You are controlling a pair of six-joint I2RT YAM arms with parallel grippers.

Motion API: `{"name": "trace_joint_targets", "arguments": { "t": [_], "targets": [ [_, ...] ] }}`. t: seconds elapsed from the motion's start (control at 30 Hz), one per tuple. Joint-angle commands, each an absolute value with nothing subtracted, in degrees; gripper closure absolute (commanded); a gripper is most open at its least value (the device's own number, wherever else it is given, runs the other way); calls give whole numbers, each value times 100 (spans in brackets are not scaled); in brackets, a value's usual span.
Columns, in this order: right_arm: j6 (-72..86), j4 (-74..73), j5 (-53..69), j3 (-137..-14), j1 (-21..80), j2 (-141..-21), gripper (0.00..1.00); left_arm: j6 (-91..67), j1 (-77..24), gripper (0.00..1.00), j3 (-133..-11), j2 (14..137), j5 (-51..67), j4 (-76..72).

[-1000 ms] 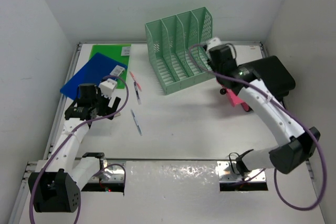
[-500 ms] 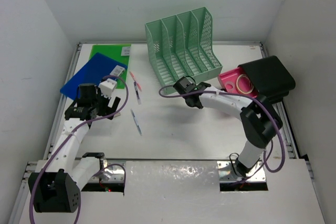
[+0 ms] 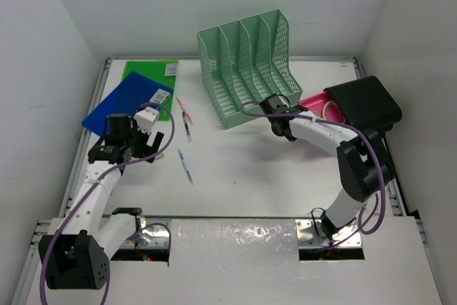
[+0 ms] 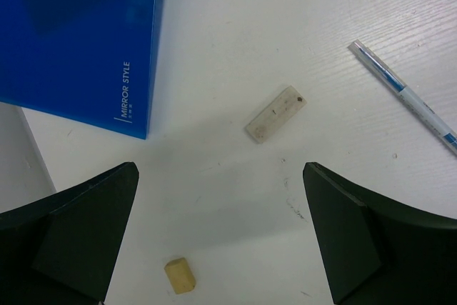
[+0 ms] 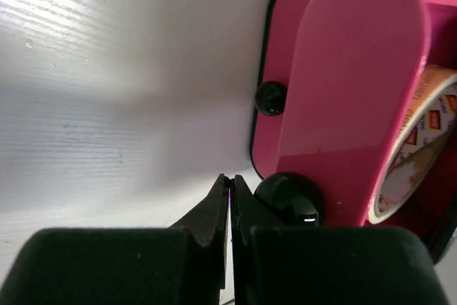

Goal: Organize the desk

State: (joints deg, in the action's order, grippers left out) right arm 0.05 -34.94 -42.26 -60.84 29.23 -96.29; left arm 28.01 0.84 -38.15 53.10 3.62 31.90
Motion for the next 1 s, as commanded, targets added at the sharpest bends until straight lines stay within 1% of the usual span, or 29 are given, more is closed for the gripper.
{"name": "trace_joint_targets", "arguments": {
  "t": [0.0,0.2,0.33,0.53,0.77,0.97],
  "targets": [
    [53,-3287,-4658,-6082,2866,-9317,100,2751,53,0,-4052,5238,360,2962],
    [44,-3191,-4904,-6231,2602,-9220,100,2777,44,0,-4061,5195,325,3006],
    [-185,-3120,-4773,-6310,2093,-9229,100,2812,53,0,-4061,5133,290,3050],
    [-246,-2918,-4816,-6381,1618,-9132,100,2839,44,0,-4069,5106,264,3059],
    [-422,-2865,-4781,-6644,1389,-9202,100,2856,53,0,-4025,5080,237,3076],
    [-422,-2830,-4746,-6601,1231,-9185,100,2892,53,0,-3964,5062,185,3076]
  ]
}}
